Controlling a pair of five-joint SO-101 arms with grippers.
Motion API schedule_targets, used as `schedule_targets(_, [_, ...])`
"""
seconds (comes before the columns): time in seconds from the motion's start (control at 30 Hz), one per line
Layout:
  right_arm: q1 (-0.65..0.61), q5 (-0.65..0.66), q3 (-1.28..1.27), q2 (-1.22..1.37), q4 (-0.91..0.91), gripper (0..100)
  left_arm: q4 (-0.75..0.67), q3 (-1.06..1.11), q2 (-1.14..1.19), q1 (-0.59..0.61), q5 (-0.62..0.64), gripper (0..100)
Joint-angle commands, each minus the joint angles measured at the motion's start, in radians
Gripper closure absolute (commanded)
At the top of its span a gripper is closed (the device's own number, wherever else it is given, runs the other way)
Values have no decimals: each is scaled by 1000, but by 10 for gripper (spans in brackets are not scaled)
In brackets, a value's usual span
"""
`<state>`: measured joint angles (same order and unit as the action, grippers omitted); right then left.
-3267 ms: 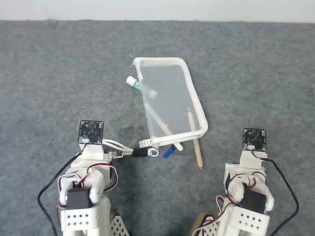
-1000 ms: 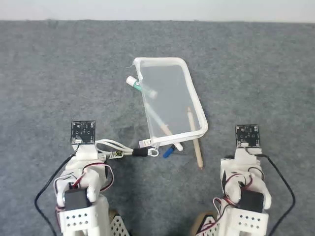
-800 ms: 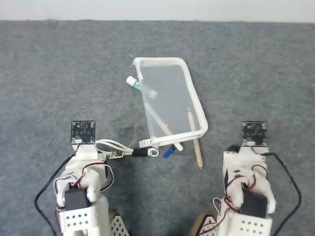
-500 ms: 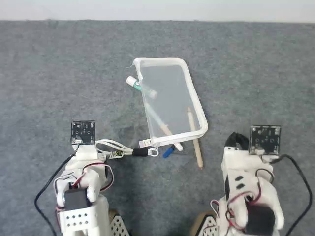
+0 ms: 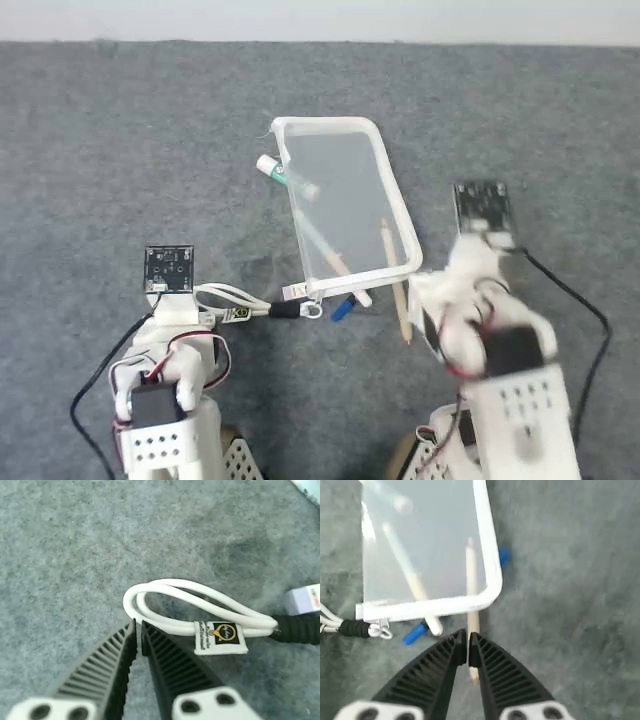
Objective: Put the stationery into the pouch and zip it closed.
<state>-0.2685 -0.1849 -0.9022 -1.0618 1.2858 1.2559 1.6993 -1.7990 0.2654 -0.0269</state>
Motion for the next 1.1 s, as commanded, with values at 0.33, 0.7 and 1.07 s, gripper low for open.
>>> schedule_targets(0.33, [-211,-28,183,499,-87,993,-2,-19,-23,8,-8,988])
schedule_targets(0.7, [-251,-29,187,760,-291,993,-2,-19,-23,8,-6,988])
schedule_targets(1.07, [-248,-31,189,792,-564,993,-2,-19,-23,8,-6,988])
